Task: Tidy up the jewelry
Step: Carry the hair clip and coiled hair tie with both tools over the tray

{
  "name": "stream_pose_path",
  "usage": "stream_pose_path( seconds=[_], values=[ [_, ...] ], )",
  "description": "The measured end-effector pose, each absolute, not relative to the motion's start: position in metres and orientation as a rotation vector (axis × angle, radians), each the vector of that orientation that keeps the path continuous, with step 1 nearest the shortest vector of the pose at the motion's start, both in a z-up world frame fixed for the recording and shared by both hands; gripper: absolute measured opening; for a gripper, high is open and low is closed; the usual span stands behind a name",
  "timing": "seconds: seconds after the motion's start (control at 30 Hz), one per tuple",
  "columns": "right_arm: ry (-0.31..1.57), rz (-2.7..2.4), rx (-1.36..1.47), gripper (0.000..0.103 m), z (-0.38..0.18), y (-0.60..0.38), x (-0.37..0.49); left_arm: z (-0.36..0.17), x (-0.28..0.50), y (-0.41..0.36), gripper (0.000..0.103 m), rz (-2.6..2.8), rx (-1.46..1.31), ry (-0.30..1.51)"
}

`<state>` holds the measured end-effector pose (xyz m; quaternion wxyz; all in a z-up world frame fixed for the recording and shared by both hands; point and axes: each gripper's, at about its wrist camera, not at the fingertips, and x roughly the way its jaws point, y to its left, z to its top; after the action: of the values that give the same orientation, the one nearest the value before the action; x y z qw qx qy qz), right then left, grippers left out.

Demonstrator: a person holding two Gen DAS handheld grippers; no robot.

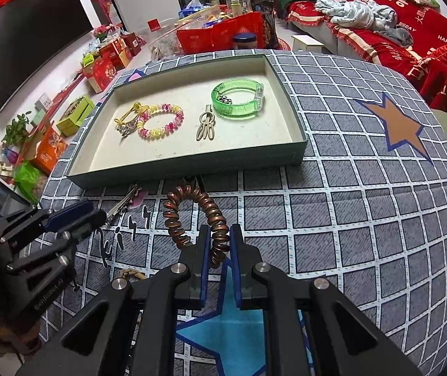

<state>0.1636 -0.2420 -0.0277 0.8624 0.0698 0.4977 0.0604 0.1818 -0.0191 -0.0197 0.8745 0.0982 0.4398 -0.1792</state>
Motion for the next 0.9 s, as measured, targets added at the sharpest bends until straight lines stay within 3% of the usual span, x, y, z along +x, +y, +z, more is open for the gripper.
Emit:
stream_pose_path(
  seconds=[0.03,0.43,0.47,0.6,0.67,0.73,0.9],
  values=[
    [1.043,0.126,0.151,0.013,-0.028,-0.243,0.163,-0.019,0.181,-0.018,0.103,-0.363,0.2,0.908],
    [1.05,0.123,0.183,0.013,-0.031,-0.251,0.158,-0.029,0.192,-0.02,0.103,-0.346,0.206,0.926],
    [1.05,0.124,0.184,0.013,-0.031,-0.251,0.157,-0.031,0.192,-0.022,0.097,-0.356,0.219,0.929],
    [1.049,0.126,0.185,0.013,-0.031,-0.251,0.156,-0.039,0.196,-0.026,0.093,-0.386,0.227,0.956],
    [1.049,0.128,0.186,0.013,-0.03,-0.251,0.156,-0.042,0.199,-0.025,0.073,-0.409,0.209,0.985],
    [1.049,0.13,0.185,0.013,-0.03,-0.249,0.156,-0.044,0.2,-0.024,0.066,-0.413,0.2,0.99],
    [1.049,0.131,0.184,0.013,-0.029,-0.248,0.156,-0.043,0.198,-0.026,0.028,-0.434,0.232,0.979]
  ],
)
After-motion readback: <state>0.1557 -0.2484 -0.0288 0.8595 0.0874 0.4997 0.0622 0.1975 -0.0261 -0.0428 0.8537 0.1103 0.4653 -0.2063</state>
